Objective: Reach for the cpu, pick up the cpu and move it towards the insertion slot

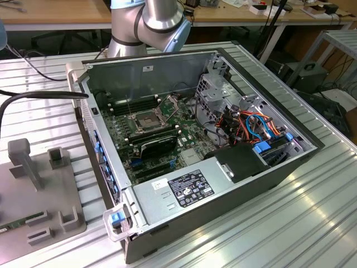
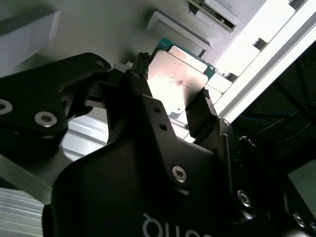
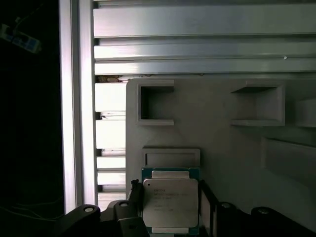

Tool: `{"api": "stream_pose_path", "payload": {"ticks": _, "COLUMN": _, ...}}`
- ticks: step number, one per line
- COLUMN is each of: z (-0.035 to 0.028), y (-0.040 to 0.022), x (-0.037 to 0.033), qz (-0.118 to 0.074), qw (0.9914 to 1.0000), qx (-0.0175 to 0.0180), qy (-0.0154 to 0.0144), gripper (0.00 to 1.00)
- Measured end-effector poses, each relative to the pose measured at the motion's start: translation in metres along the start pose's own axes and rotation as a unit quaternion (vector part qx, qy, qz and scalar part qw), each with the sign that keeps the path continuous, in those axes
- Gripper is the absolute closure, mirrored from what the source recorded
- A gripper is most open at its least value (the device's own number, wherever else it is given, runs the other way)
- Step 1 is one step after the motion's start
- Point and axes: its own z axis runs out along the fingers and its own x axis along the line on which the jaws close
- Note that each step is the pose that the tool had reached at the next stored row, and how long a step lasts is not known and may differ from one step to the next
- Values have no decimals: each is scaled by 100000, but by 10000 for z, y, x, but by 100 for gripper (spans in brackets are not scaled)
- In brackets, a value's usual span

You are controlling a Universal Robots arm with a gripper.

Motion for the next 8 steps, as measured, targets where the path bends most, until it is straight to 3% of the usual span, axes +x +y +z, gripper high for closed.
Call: {"api": "stream_pose_path", "payload": {"ticks": 8, "z": -24, "y": -1, "x": 0, "qz": -6, "qw": 100000, "qx": 68, "qy": -2, "gripper": 45}}
